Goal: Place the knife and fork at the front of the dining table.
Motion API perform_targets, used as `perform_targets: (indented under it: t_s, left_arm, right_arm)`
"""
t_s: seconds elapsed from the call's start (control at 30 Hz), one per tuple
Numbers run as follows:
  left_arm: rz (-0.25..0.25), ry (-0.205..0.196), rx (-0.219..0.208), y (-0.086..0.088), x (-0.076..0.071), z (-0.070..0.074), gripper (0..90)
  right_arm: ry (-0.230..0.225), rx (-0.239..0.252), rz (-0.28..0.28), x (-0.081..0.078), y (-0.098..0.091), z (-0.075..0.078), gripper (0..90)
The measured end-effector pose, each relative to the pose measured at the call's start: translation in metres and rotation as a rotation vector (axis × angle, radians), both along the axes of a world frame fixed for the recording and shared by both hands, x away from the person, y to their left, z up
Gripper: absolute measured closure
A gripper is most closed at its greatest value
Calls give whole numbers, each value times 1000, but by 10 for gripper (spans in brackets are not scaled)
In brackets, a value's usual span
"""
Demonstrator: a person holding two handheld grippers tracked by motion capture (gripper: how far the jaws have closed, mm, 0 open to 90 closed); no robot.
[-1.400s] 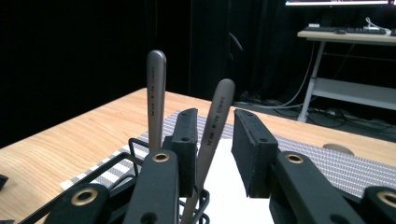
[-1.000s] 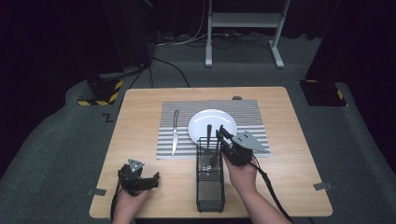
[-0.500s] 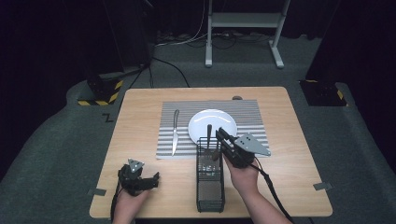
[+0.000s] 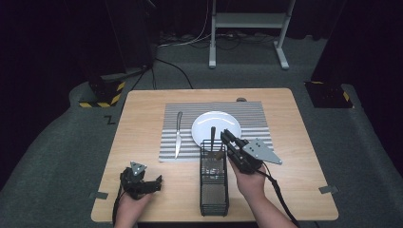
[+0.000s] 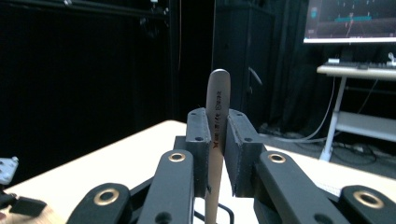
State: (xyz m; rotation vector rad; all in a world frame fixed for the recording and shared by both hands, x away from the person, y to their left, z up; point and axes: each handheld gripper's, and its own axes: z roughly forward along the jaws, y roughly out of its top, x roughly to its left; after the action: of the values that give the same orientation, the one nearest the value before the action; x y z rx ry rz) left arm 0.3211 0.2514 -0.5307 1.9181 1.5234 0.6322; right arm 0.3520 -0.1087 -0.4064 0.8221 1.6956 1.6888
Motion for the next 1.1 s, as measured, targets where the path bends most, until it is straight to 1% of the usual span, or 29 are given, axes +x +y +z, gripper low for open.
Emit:
perform_targets:
  t_s: [0.07, 0.23, 0.57, 0.63, 0.7, 0.8, 0.87, 0.93, 1.0, 1.03, 1.1]
  left_arm:
    - [0, 0, 0, 0, 0, 0, 4]
    - [1, -1, 1, 0, 0, 0, 4]
    - [1, 0, 1, 0, 0, 0, 4]
    - [1, 0, 1, 0, 0, 0, 4]
    - [1, -1, 1, 0, 0, 0, 4]
    - [1, -1, 1, 0, 0, 0, 4]
    - [1, 0, 1, 0, 0, 0, 4]
    - [1, 0, 1, 0, 0, 0, 4]
    - [1, -1, 1, 0, 0, 0, 4]
    - [2, -1, 0, 0, 0, 0, 4]
    - [1, 0, 1, 0, 0, 0, 4]
  right_arm:
    - [-20, 6, 4, -3, 0, 5, 807]
    - [-73, 41, 15, -13, -1, 23, 809]
    - [-158, 105, 31, -32, -6, 56, 809]
    - [-180, 117, 27, -36, -9, 62, 810]
    - [-190, 137, 24, -39, -15, 69, 810]
    - [-217, 140, -2, -42, -26, 76, 810]
    - [-224, 136, -24, -42, -35, 78, 811]
    - [-221, 117, -58, -40, -45, 75, 811]
    - [-211, 95, -85, -36, -53, 70, 811]
    - [-198, 85, -102, -33, -57, 67, 811]
    - [-174, 62, -137, -26, -66, 56, 811]
